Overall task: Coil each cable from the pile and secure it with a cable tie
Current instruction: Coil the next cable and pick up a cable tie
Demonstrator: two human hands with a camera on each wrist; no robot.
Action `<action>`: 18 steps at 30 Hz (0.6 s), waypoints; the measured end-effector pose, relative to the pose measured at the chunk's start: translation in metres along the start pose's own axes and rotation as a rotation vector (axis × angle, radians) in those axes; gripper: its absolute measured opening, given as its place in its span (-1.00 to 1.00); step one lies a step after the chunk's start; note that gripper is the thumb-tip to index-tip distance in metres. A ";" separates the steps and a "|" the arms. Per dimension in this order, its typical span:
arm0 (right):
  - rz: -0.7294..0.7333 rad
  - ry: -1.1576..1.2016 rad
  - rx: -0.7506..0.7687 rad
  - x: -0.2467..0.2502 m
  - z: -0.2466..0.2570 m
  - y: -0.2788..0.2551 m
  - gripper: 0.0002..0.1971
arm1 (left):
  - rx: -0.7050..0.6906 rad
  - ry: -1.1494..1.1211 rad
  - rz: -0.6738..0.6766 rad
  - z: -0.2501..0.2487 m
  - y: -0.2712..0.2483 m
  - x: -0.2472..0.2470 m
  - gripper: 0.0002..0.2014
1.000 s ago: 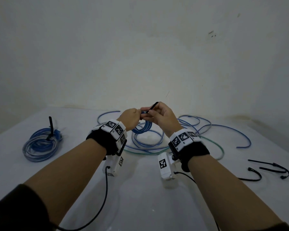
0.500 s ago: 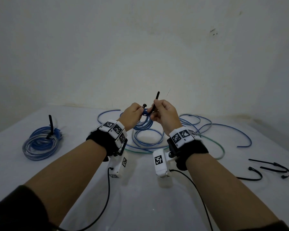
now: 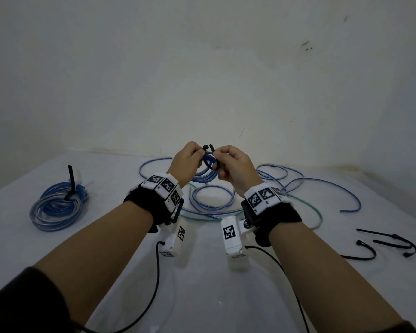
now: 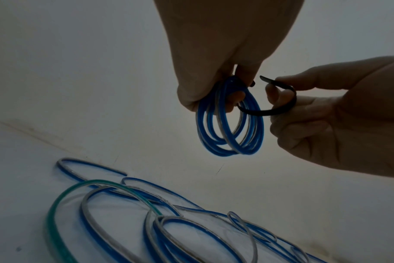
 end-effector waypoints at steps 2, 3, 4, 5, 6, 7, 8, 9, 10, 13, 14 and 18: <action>0.010 -0.012 -0.008 -0.002 -0.001 0.000 -0.82 | -0.007 0.011 -0.007 0.000 0.000 0.001 -0.75; 0.005 -0.014 -0.011 -0.002 -0.001 0.001 -0.80 | -0.008 0.017 -0.010 0.000 0.001 0.001 -0.77; -0.003 -0.016 -0.013 -0.002 -0.001 0.001 -0.79 | -0.009 0.023 -0.011 0.000 0.001 0.002 -0.79; -0.014 -0.019 -0.016 -0.002 -0.001 0.002 -0.78 | -0.012 0.029 -0.010 0.000 0.001 0.002 -0.80; -0.025 -0.023 -0.019 -0.001 -0.002 0.002 -0.77 | -0.018 0.038 -0.006 -0.001 0.001 0.001 -0.80; -0.033 -0.027 -0.023 -0.001 -0.003 0.003 -0.76 | -0.025 0.048 0.001 -0.002 0.001 0.001 -0.77; -0.038 -0.030 -0.026 -0.001 -0.003 0.004 -0.75 | -0.032 0.057 0.010 -0.002 0.001 0.000 -0.75; -0.040 -0.030 -0.029 -0.001 -0.004 0.004 -0.75 | -0.036 0.065 0.017 -0.003 0.001 -0.001 -0.73; -0.039 -0.029 -0.032 -0.001 -0.004 0.005 -0.74 | -0.038 0.072 0.021 -0.003 0.000 -0.001 -0.73; -0.032 -0.026 -0.036 -0.002 -0.005 0.005 -0.74 | -0.046 0.098 0.032 -0.005 0.000 -0.002 -0.73; -0.032 -0.022 -0.038 -0.001 -0.005 0.005 -0.75 | -0.055 0.117 0.039 -0.006 -0.001 -0.002 -0.74; -0.047 0.019 -0.045 0.001 -0.006 0.005 -0.78 | -0.090 0.213 0.058 -0.008 -0.002 -0.003 -0.84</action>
Point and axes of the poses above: each hand's wrist, its own y-axis towards the middle knuckle, its own x-axis out of the back of the hand, z = x × y, the point moved 6 cm from there along y, towards the middle knuckle, and after that the axes turned 13 degrees about z, right-handed, at the moved point
